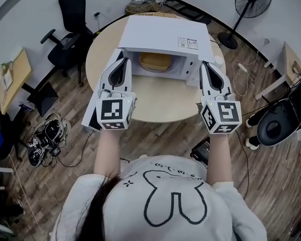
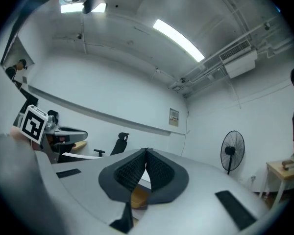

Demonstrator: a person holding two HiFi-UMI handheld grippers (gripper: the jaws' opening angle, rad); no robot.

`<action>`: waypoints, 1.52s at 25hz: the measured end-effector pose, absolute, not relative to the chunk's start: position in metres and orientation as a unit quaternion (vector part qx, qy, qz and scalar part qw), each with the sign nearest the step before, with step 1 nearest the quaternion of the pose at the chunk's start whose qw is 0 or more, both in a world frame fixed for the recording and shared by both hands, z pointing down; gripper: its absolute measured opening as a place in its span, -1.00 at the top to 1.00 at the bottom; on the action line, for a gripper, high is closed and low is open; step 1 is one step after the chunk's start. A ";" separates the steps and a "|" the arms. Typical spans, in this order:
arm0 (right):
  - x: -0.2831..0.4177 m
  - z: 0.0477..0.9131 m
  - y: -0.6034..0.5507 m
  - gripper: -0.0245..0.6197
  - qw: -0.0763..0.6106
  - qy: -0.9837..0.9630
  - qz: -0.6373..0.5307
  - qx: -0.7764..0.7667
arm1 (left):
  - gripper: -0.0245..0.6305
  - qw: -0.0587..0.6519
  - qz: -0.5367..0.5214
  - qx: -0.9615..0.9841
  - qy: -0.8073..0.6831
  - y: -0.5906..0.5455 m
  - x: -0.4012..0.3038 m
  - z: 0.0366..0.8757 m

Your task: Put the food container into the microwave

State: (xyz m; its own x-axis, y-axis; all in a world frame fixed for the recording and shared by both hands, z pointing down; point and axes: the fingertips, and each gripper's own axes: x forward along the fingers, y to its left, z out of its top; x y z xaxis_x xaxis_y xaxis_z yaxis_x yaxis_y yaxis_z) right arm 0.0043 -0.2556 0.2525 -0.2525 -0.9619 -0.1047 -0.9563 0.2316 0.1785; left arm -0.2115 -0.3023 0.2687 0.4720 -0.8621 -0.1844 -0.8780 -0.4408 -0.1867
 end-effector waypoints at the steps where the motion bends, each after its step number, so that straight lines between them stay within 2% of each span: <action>1: 0.004 0.250 -0.253 0.84 0.018 -0.783 -0.114 0.612 | 0.90 0.135 0.029 -0.847 0.513 -0.301 -0.212 0.266; 8: -0.006 0.240 -0.245 0.84 0.022 -0.779 -0.162 0.606 | 0.90 0.161 0.034 -0.847 0.505 -0.293 -0.208 0.250; 19: 0.019 0.229 -0.243 0.84 0.007 -0.777 -0.142 0.613 | 0.90 0.153 0.059 -0.848 0.504 -0.292 -0.217 0.238; 38: 0.010 0.243 -0.245 0.84 0.037 -0.792 -0.141 0.593 | 0.90 0.155 0.053 -0.850 0.500 -0.288 -0.214 0.242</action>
State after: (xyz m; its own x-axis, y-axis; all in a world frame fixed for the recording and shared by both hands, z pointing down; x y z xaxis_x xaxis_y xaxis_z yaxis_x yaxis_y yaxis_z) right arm 0.0097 -0.2450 0.2431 -0.2932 -0.9499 -0.1086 -0.9291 0.2562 0.2668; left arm -0.2137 -0.2879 0.2417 0.4945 -0.8340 -0.2447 -0.8667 -0.4521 -0.2107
